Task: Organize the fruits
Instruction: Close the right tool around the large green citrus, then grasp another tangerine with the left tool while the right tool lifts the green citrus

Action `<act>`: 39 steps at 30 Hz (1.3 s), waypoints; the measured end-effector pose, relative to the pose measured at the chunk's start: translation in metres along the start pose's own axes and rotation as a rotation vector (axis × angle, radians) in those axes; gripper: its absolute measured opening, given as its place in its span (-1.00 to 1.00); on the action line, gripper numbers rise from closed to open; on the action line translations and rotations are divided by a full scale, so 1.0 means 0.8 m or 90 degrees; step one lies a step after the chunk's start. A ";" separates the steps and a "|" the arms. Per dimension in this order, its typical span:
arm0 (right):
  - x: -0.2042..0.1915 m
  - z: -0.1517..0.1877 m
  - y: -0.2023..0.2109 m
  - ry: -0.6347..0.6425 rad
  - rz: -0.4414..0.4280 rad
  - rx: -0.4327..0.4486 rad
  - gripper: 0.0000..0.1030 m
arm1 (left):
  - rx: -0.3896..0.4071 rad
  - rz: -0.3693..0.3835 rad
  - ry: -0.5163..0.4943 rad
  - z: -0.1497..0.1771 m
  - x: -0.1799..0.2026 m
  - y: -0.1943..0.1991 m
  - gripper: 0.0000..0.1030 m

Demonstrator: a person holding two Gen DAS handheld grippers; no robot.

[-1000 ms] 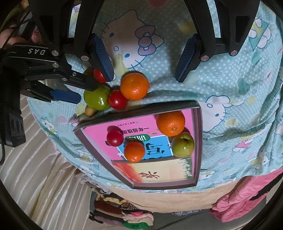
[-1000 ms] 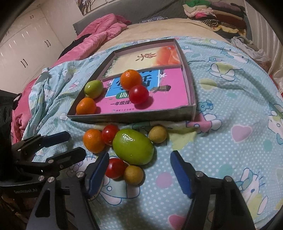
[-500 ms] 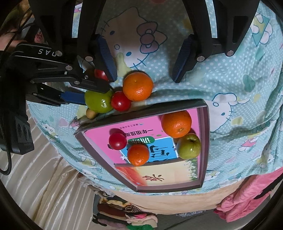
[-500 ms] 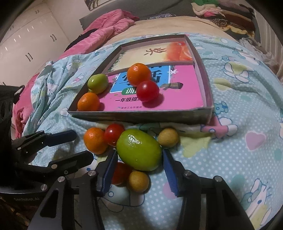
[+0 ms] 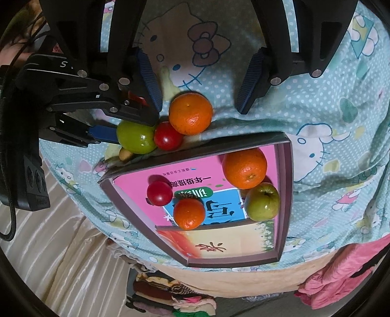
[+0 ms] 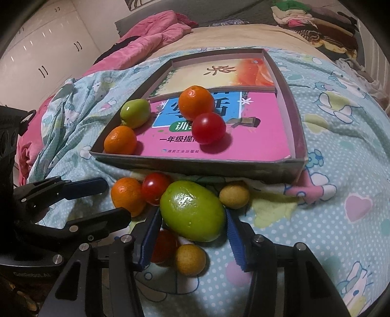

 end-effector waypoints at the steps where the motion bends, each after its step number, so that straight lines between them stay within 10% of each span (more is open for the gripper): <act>1: 0.001 0.000 -0.001 0.000 -0.003 0.000 0.03 | 0.000 0.001 0.001 0.000 0.000 0.000 0.24; 39: 0.013 -0.004 0.051 -0.042 -0.053 0.086 0.02 | 0.049 0.036 -0.019 -0.007 0.008 0.026 -0.23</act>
Point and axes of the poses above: each gripper's, at about its wrist camera, not at the fingertips, and y roughly against the way its jaws point, x to its right, z to its underside, the point moved 3 cm from there along -y, roughly the way its jaws point, and after that the axes turned 1 degree about z, right-handed, at the moved point
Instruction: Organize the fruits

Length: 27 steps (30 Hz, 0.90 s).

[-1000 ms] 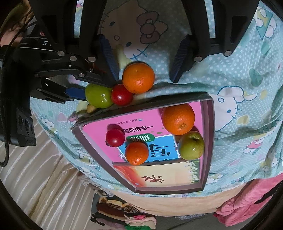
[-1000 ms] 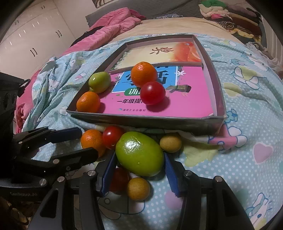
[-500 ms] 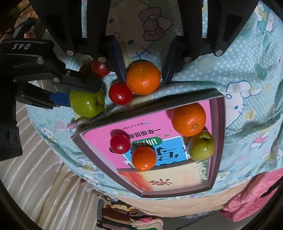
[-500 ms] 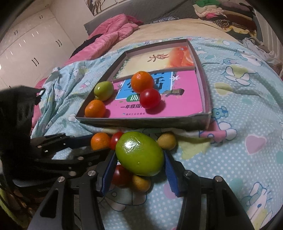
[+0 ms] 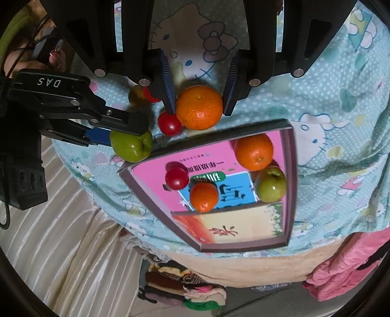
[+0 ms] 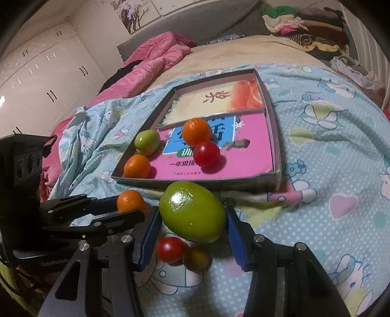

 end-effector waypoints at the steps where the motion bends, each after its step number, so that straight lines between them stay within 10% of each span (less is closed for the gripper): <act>1: -0.001 -0.001 0.002 0.003 -0.001 0.004 0.02 | 0.005 -0.004 -0.001 0.000 -0.001 0.003 -0.23; 27: -0.008 -0.021 0.031 0.036 0.016 0.089 0.02 | 0.103 0.001 0.045 -0.019 -0.013 0.058 -0.23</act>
Point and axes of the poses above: each gripper's, at about its wrist camera, not at the fingertips, and y roughly against the way its jaws point, x to its right, z to its underside, the point moved 3 cm from there along -y, roughly the way its jaws point, and after that the axes turned 1 degree about z, right-handed, at the moved point
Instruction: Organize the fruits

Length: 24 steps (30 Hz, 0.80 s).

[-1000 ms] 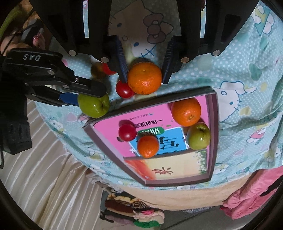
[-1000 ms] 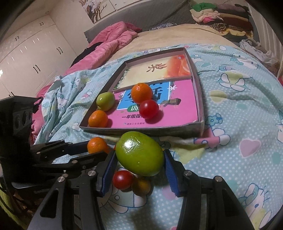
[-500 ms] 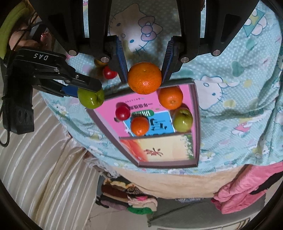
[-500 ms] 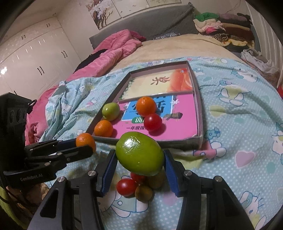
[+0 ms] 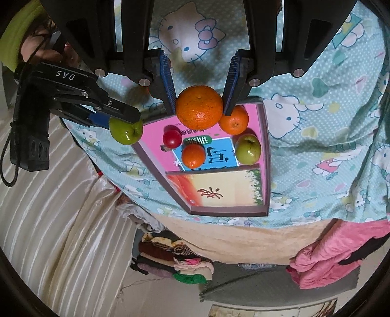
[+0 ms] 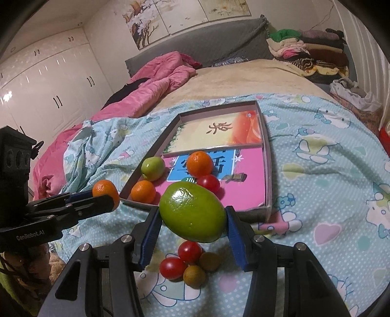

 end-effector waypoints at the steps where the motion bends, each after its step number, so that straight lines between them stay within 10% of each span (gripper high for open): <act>1: 0.000 -0.001 0.001 0.002 0.002 0.003 0.02 | 0.000 0.002 0.000 -0.001 0.001 0.000 -0.23; 24: 0.014 -0.024 0.011 0.008 0.030 0.047 0.02 | 0.017 0.002 -0.015 -0.026 0.027 -0.011 -0.23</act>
Point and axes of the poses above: each gripper's, at about its wrist camera, not at the fingertips, and y roughly against the way its jaws point, x to its right, z to its underside, the point moved 3 cm from there along -y, roughly the way its jaws point, and after that the axes turned 1 degree about z, right-handed, at the moved point
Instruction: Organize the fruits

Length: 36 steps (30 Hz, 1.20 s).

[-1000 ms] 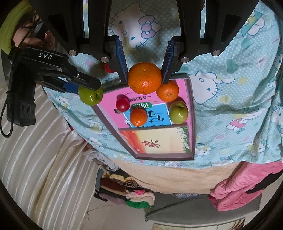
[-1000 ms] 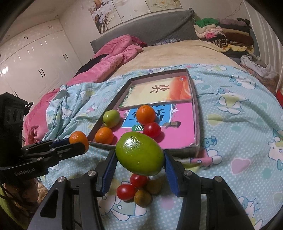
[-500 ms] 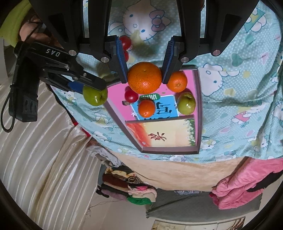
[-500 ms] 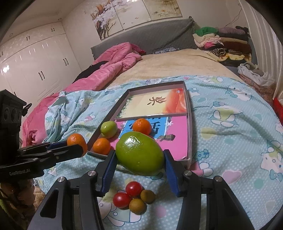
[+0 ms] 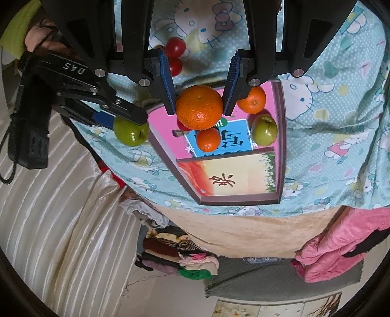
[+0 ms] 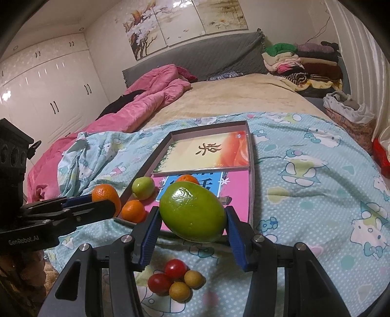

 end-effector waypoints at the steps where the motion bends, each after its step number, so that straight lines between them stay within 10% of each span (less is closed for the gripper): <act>1: 0.001 -0.001 0.000 0.000 0.002 0.002 0.02 | 0.000 -0.001 0.000 0.000 0.000 -0.002 -0.23; 36: 0.014 -0.014 -0.024 0.029 0.047 -0.007 0.02 | -0.060 -0.040 0.001 -0.005 -0.013 -0.082 -0.23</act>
Point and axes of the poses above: each gripper's, at about its wrist camera, not at the fingertips, and y roughly against the way its jaws point, x to its right, z to its underside, the point moved 3 cm from there along -y, roughly the way its jaws point, and after that the axes turned 1 degree about z, right-handed, at the moved point
